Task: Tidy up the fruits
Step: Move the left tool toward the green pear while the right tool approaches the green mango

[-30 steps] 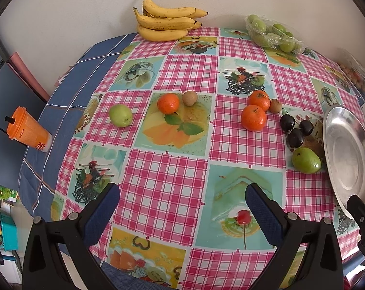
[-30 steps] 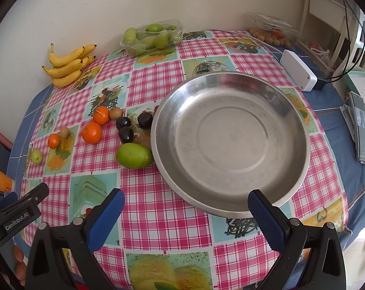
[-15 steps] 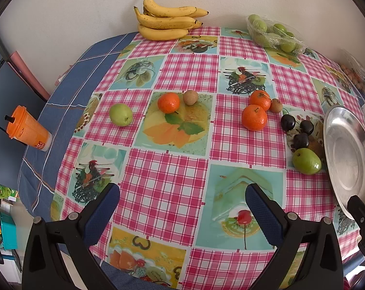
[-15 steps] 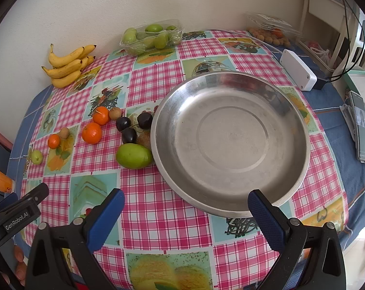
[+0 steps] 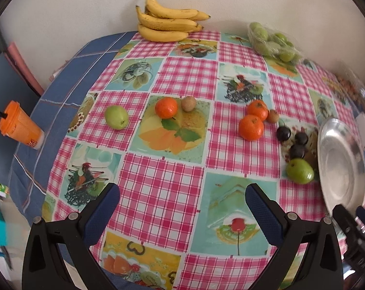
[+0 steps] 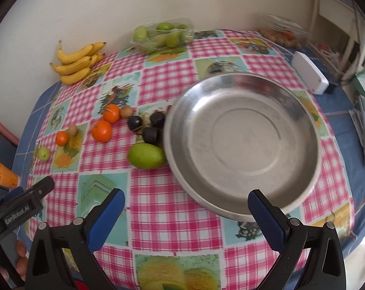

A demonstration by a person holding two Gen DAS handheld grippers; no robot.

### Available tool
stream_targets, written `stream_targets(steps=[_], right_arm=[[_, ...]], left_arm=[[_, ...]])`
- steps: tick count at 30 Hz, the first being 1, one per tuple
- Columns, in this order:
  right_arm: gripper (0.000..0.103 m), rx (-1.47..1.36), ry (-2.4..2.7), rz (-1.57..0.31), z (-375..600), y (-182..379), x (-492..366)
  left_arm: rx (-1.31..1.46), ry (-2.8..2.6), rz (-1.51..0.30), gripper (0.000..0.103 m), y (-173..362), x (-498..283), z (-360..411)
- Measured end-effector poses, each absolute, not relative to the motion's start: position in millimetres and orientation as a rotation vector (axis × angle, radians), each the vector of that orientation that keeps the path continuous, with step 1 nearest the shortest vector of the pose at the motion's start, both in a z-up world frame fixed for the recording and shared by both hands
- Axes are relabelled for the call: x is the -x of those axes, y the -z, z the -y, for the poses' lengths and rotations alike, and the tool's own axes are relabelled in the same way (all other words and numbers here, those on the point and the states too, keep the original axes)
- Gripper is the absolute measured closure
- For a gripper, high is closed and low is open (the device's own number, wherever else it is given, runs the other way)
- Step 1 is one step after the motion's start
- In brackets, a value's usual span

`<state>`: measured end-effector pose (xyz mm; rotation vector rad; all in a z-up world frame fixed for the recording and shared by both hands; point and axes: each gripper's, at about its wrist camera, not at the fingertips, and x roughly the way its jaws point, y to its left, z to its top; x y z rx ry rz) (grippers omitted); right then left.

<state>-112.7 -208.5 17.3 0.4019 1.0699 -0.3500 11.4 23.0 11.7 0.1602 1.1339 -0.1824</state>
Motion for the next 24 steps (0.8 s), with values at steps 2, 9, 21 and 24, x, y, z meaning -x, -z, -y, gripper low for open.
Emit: stream_targets(steps=[2, 9, 21, 24], right_arm=[[0.0, -0.398, 0.331, -1.065, 206, -19, 107], [0.0, -0.413, 0.277, -1.09, 204, -19, 81], [0.001, -0.48, 0.211, -1.17, 199, -7, 36], [0.004, -0.477, 0.211, -1.184, 196, -3, 30]], left_arm=[[-0.116, 0.208, -1.14, 0.0, -14, -18, -27], [-0.083, 0.263, -1.075, 0.0, -34, -43, -40], [-0.242, 0.266, -1.064, 0.0, -40, -95, -57], [-0.224, 0.261, -1.087, 0.0, -33, -108, -67]])
